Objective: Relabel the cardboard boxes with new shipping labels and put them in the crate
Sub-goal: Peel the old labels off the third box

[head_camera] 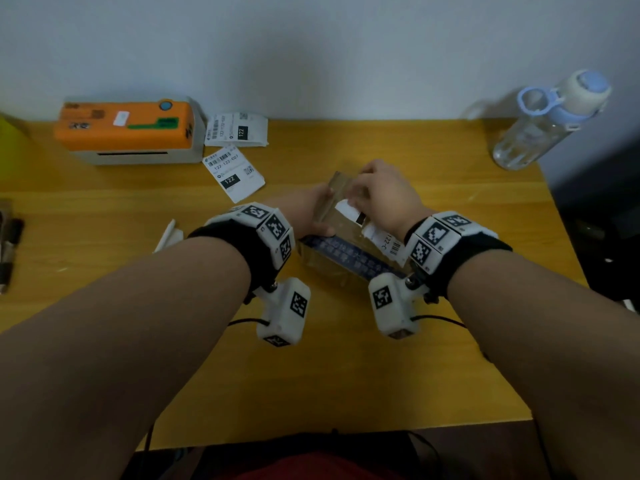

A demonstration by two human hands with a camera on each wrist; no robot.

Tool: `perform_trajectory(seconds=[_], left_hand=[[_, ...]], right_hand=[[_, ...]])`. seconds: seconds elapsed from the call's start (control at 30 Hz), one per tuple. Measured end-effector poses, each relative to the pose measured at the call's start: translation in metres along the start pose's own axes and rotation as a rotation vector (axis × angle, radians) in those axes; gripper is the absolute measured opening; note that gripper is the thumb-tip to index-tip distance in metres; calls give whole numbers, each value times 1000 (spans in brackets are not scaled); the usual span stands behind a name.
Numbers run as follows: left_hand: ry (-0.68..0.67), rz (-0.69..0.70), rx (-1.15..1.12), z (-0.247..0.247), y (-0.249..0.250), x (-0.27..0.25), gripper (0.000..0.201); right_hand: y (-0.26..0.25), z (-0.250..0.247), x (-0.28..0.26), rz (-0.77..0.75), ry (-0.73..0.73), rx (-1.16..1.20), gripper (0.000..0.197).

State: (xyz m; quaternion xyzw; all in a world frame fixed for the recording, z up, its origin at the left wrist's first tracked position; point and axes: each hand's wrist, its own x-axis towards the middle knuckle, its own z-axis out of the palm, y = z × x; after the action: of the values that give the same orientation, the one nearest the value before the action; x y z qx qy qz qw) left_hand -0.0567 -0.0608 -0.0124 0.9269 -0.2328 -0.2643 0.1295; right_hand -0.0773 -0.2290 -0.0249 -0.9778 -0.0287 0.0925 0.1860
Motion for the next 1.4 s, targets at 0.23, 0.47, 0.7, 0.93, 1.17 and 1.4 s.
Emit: perform_trajectory(seconds=[0.23, 0.47, 0.7, 0.93, 1.17, 1.4], left_hand=[[-4, -19, -45, 0, 1, -5, 73], [-6, -19, -11, 0, 5, -6, 74], [-36, -22, -14, 3, 13, -5, 74], [-40, -40, -32, 6, 13, -8, 76], [-18, -47, -4, 7, 15, -10, 73], [2, -50, 7, 8, 17, -11, 72]], right_hand=[[-2, 6, 8, 9, 22, 44, 3], [2, -2, 2, -22, -25, -6, 13], [10, -9, -11, -25, -60, 33, 11], [16, -11, -26, -3, -39, 107, 10], [17, -15, -42, -11, 34, 163, 13], [8, -19, -50, -12, 84, 226, 11]])
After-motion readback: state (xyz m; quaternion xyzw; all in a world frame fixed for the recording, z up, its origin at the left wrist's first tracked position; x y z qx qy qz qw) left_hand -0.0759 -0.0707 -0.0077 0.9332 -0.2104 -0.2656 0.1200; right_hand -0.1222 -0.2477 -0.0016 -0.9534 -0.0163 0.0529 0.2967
